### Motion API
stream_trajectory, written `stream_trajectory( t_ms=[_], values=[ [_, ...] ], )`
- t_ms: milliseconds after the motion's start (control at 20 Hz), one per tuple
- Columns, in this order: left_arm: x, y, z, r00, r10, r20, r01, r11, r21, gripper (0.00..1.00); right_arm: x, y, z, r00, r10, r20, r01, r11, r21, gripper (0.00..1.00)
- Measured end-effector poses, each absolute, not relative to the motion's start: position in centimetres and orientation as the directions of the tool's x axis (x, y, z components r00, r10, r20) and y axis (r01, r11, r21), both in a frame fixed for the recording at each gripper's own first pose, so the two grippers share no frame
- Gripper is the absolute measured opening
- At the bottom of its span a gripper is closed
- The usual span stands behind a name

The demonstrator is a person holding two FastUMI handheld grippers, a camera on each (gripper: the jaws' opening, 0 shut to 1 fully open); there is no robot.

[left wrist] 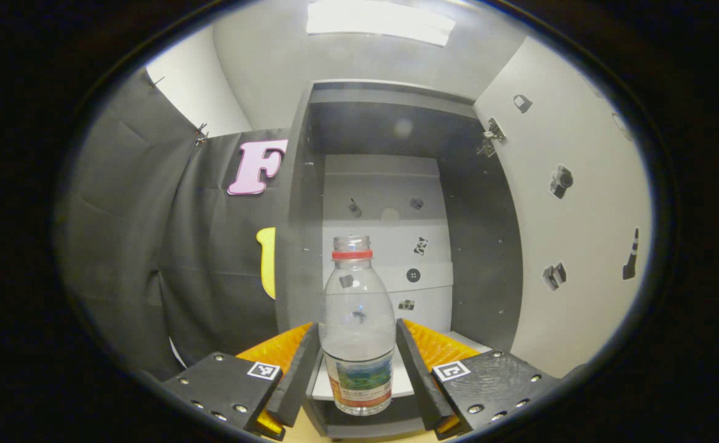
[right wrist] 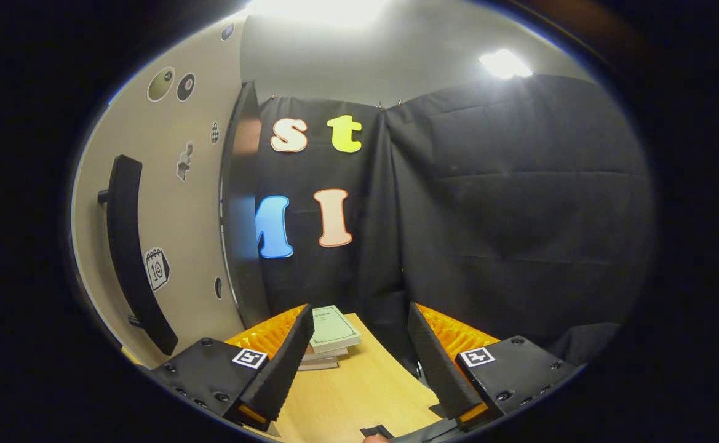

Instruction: Open the cabinet door with the right hand, grasp the bottle in the cabinet with the left hand and place it on the coaster, then close the cabinet door with the right hand.

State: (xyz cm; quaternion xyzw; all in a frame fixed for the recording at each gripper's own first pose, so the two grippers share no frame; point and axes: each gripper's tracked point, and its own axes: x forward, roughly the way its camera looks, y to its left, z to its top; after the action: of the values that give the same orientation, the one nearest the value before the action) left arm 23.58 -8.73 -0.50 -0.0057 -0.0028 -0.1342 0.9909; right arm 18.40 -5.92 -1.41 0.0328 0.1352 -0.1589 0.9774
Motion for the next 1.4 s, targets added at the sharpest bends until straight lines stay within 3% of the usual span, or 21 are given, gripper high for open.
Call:
stream_trajectory(
  t_ms=[50,150,200,300,350,400,450,550,650,700,800,850,950,1050,1200,1250,1300,1350,1400],
  values=[
    [22.7,-8.0,-0.6,0.968,-0.251,0.004,0.251,0.968,-0.003,0.72,18.7,-5.6,-1.5,0.919,-0.285,-0.274,0.302,0.953,0.020,0.93],
    [20.7,-6.3,-1.4,0.974,-0.227,-0.003,0.227,0.974,0.003,0.72,19.3,-5.2,-1.8,0.928,-0.254,-0.272,0.269,0.963,0.019,0.93],
    [19.7,-5.7,-1.7,0.976,-0.217,-0.005,0.217,0.976,0.001,0.72,19.5,-4.9,-2.0,0.933,-0.237,-0.271,0.252,0.968,0.021,0.98],
    [18.0,-4.2,-2.9,0.982,-0.189,-0.015,0.189,0.982,0.000,0.72,19.8,-4.4,-2.3,0.940,-0.210,-0.270,0.224,0.974,0.021,0.93],
    [17.1,-3.5,-3.5,0.985,-0.174,-0.017,0.174,0.985,-0.003,0.72,19.9,-4.1,-2.5,0.942,-0.201,-0.270,0.213,0.977,0.018,0.98],
    [16.1,-2.8,-3.8,0.986,-0.164,-0.014,0.164,0.986,-0.007,0.72,20.0,-4.0,-2.8,0.943,-0.192,-0.272,0.204,0.979,0.016,0.93],
    [15.3,-2.4,-4.2,0.988,-0.155,-0.014,0.155,0.988,-0.008,0.72,20.0,-4.0,-3.0,0.944,-0.182,-0.276,0.195,0.981,0.019,0.98],
    [14.0,-1.3,-4.8,0.991,-0.135,-0.011,0.135,0.991,-0.004,0.72,20.0,-3.7,-3.4,0.946,-0.161,-0.280,0.176,0.984,0.031,0.93],
    [12.2,-0.4,-6.0,0.993,-0.120,-0.013,0.120,0.993,-0.007,0.72,20.0,-3.7,-3.7,0.947,-0.149,-0.283,0.166,0.985,0.038,0.98],
    [11.4,-0.1,-6.5,0.993,-0.117,-0.015,0.116,0.993,-0.013,0.72,19.9,-3.7,-3.8,0.949,-0.142,-0.282,0.160,0.986,0.040,0.93],
    [9.8,0.6,-7.5,0.994,-0.105,-0.016,0.104,0.994,-0.026,0.72,19.8,-3.5,-4.1,0.950,-0.130,-0.283,0.146,0.989,0.037,0.93],
    [9.1,1.0,-8.1,0.996,-0.092,-0.014,0.092,0.995,-0.029,0.72,19.8,-3.5,-4.3,0.950,-0.127,-0.284,0.140,0.990,0.027,0.98],
    [7.8,1.7,-9.5,0.997,-0.074,-0.020,0.074,0.997,-0.033,0.72,19.4,-3.7,-5.1,0.947,-0.128,-0.296,0.137,0.990,0.011,0.92],
    [6.6,2.0,-11.0,0.997,-0.068,-0.028,0.067,0.997,-0.036,0.72,19.2,-3.5,-5.7,0.943,-0.111,-0.313,0.125,0.992,0.024,0.98],
    [4.6,2.2,-12.9,0.997,-0.065,-0.033,0.064,0.998,-0.030,0.72,18.9,-3.7,-5.9,0.946,-0.102,-0.306,0.116,0.993,0.026,0.98],
    [4.1,2.2,-13.4,0.997,-0.065,-0.034,0.064,0.997,-0.030,0.75,18.8,-3.7,-6.1,0.947,-0.100,-0.306,0.116,0.993,0.033,0.93],
    [3.6,2.2,-14.0,0.997,-0.066,-0.035,0.065,0.997,-0.031,0.72,18.6,-3.6,-6.2,0.946,-0.096,-0.309,0.115,0.992,0.044,0.98],
    [3.1,2.1,-14.6,0.997,-0.069,-0.035,0.068,0.997,-0.031,0.72,18.4,-3.6,-6.5,0.946,-0.090,-0.312,0.112,0.992,0.054,0.93],
    [2.6,2.0,-15.3,0.997,-0.071,-0.037,0.070,0.997,-0.031,0.75,18.3,-3.6,-6.7,0.945,-0.089,-0.316,0.113,0.992,0.059,0.98]
  ],
)
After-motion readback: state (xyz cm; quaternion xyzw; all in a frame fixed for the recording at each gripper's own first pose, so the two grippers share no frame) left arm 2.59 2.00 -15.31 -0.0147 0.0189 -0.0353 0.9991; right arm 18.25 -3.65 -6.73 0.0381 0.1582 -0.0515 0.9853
